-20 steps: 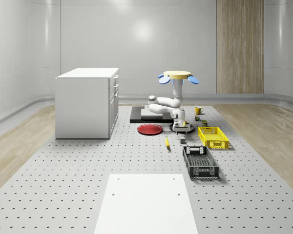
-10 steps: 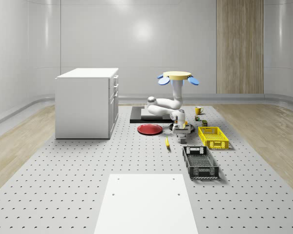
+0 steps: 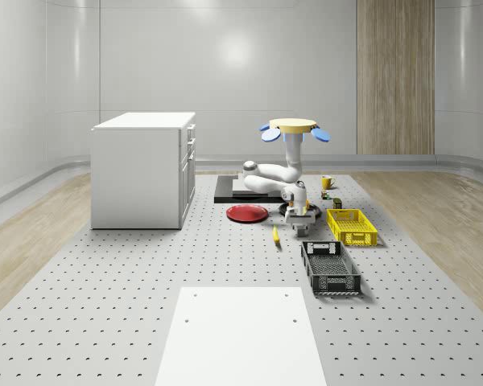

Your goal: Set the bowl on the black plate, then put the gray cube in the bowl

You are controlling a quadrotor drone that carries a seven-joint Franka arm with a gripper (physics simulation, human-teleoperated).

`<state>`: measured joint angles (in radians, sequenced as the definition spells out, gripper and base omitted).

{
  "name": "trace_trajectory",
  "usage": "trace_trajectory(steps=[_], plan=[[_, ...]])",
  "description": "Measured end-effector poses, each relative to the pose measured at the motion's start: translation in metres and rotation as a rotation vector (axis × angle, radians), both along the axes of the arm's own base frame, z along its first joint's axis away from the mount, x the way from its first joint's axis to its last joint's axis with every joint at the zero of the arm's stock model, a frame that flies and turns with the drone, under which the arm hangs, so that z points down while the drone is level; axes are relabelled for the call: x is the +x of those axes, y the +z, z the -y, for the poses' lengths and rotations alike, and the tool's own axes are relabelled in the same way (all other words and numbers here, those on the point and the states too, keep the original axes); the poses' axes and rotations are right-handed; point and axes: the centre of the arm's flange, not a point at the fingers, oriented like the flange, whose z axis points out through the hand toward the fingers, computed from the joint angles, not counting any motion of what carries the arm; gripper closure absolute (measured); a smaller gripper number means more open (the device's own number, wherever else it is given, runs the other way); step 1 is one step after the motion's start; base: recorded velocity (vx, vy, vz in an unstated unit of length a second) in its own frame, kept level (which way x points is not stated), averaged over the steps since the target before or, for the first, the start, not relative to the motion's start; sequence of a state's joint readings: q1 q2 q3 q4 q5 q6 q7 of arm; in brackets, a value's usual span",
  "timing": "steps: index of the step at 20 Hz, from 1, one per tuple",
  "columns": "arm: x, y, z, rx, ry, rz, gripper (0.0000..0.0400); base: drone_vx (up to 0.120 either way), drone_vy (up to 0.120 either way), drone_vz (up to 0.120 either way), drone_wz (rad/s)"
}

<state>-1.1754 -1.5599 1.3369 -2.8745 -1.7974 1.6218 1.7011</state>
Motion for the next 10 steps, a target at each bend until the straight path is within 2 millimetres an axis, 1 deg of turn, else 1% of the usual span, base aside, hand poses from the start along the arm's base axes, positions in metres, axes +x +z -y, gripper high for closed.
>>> trace_trajectory(steps=[3, 10], plan=[[0.000, 0.001, 0.000, 0.000, 0.000, 0.000, 0.0000, 0.000, 0.000, 0.000, 0.000], [0.000, 0.016, 0.000, 0.000, 0.000, 0.000, 0.0000, 0.000, 0.000, 0.000, 0.000]])
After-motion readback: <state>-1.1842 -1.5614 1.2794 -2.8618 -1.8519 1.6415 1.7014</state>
